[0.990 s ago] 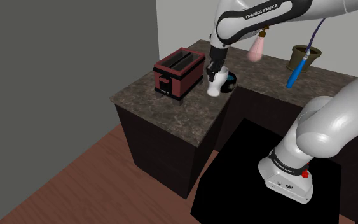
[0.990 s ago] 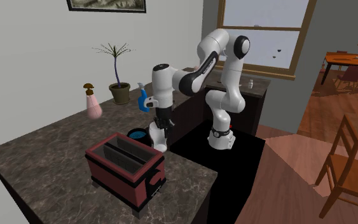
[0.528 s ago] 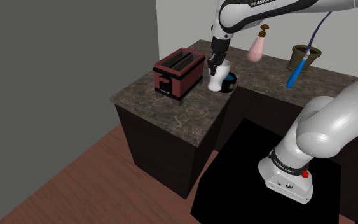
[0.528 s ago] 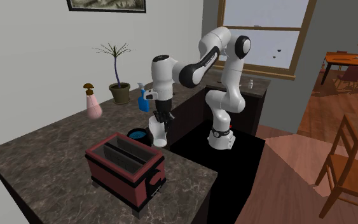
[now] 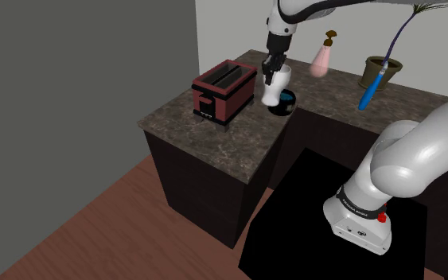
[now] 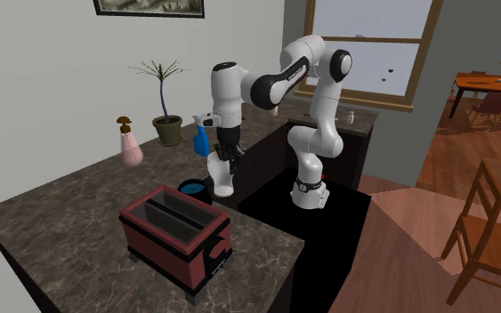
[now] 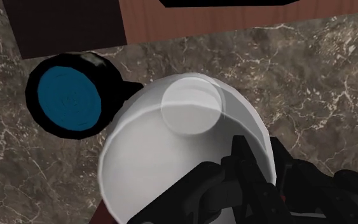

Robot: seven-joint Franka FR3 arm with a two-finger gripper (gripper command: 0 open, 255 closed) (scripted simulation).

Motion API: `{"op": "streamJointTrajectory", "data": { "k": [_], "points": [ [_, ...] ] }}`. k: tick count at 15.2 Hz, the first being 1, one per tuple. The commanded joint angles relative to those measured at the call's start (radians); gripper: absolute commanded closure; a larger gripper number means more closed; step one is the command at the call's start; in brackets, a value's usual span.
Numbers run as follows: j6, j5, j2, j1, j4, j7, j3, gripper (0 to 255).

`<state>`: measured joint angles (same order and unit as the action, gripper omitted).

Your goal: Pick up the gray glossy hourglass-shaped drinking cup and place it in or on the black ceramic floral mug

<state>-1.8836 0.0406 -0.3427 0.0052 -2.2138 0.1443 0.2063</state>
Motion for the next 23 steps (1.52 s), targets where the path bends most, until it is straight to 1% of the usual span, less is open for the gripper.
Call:
{"op": "streamJointTrajectory", "data": {
  "k": [1, 4, 11, 15, 16, 23],
  "points": [
    [0.029, 0.000, -0.002, 0.000, 0.028, 0.000, -0.001, 255],
    [0.062, -0.001, -0.004, 0.001, 0.058, -0.001, -0.002, 255],
    [0.127, 0.006, 0.095, -0.052, 0.223, 0.170, 0.112, 255],
    [0.169, -0.009, 0.177, -0.082, 0.343, 0.272, 0.176, 255],
    [0.185, -0.019, 0.209, -0.093, 0.389, 0.308, 0.197, 255],
    [0.090, -0.017, 0.205, -0.095, 0.291, 0.309, 0.198, 255]
  ]
}}
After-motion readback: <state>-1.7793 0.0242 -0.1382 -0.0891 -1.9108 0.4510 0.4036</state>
